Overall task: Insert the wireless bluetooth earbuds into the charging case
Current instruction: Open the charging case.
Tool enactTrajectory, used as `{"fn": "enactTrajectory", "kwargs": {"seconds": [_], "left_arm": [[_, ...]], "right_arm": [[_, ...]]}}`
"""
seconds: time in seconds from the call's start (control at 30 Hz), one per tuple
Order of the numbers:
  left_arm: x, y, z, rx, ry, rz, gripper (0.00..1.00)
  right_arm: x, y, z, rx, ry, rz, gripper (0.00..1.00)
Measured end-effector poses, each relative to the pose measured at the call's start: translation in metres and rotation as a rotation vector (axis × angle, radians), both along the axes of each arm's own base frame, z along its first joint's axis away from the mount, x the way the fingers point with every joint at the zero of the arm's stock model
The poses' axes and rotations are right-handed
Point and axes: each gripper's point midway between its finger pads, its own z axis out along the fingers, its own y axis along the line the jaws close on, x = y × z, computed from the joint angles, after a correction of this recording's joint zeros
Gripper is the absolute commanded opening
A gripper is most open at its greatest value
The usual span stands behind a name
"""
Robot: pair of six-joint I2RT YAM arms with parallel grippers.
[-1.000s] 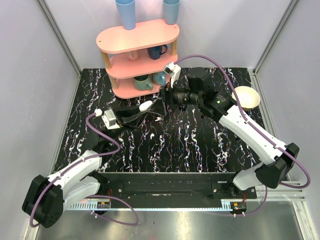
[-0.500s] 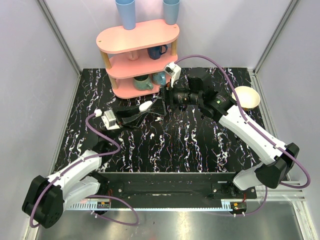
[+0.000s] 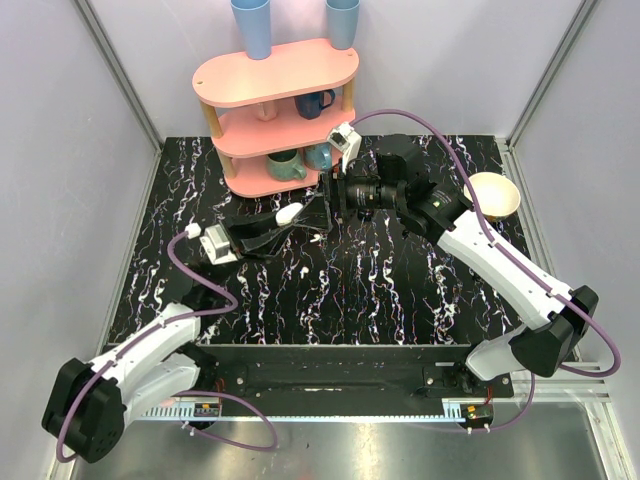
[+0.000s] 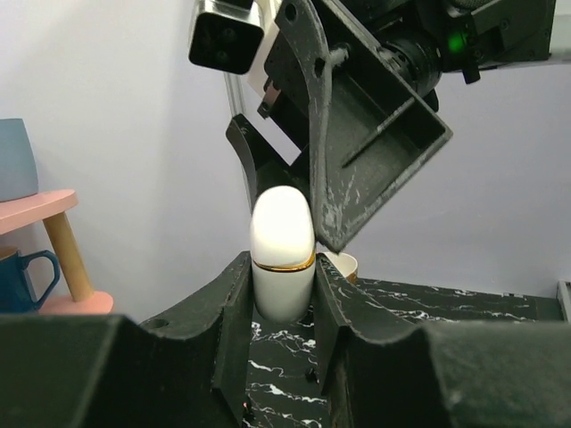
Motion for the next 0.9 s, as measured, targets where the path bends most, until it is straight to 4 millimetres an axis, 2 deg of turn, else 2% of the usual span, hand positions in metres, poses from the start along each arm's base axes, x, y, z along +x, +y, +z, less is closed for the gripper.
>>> {"fn": "enactTrajectory", "kwargs": {"seconds": [0.07,0.23,0.7,0.9], "left_arm": [[-0.001,-0.001,-0.002,0.01,0.0,-0.002,0.0],[-0.013,-0.011,-0.01,0.056,-0.003,-0.073,0.0],[-0.013,-0.007,-0.01,0.036,0.005,-0.051,0.0],[-0.007,-0.004,-0.022,0.026,0.052,-0.019,0.0]], "right_arm": [[-0.001,0.001,0.002,0.01,0.006,0.004,0.8],[0.014,-0.002,0.014,0.054,-0.018,-0.04,0.8],[0.018,0.0,0.028,0.106,-0.06,-0.033,0.84],[0.018,0.001,0.029,0.125,-0.08,-0.022,0.85]]}}
